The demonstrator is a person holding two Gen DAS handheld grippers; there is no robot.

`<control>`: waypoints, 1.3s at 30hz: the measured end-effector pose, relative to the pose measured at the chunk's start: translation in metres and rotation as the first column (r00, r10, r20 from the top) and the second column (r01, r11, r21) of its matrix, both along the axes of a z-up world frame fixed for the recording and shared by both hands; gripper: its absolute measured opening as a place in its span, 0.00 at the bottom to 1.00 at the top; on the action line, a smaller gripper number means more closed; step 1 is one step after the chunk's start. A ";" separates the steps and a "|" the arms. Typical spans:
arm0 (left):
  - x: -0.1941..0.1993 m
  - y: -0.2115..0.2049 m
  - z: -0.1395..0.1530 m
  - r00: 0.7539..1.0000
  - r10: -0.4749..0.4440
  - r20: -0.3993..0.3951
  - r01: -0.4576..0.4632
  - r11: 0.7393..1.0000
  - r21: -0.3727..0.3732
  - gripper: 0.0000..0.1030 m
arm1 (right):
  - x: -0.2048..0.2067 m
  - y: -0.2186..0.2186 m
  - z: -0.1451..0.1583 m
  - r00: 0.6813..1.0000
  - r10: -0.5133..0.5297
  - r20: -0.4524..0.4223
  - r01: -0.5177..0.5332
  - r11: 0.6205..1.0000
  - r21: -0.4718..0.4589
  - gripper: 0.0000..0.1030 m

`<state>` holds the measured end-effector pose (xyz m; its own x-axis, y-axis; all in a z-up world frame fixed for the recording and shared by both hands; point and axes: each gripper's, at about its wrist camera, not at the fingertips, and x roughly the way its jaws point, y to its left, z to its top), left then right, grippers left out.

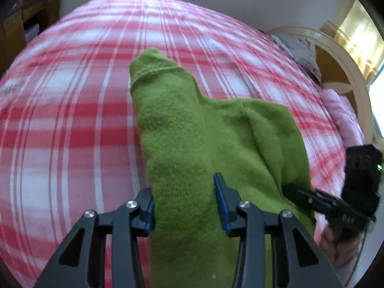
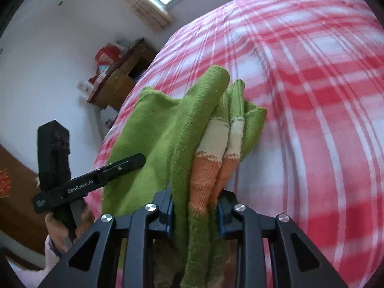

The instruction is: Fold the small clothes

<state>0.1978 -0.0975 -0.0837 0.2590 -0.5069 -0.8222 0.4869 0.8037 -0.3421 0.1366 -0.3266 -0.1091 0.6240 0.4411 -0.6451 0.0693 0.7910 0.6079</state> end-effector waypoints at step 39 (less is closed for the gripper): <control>-0.068 0.033 0.029 0.912 0.171 0.374 -0.242 0.958 0.152 0.34 | -0.058 0.124 0.056 0.968 -0.023 0.251 0.108 0.939 -0.326 0.29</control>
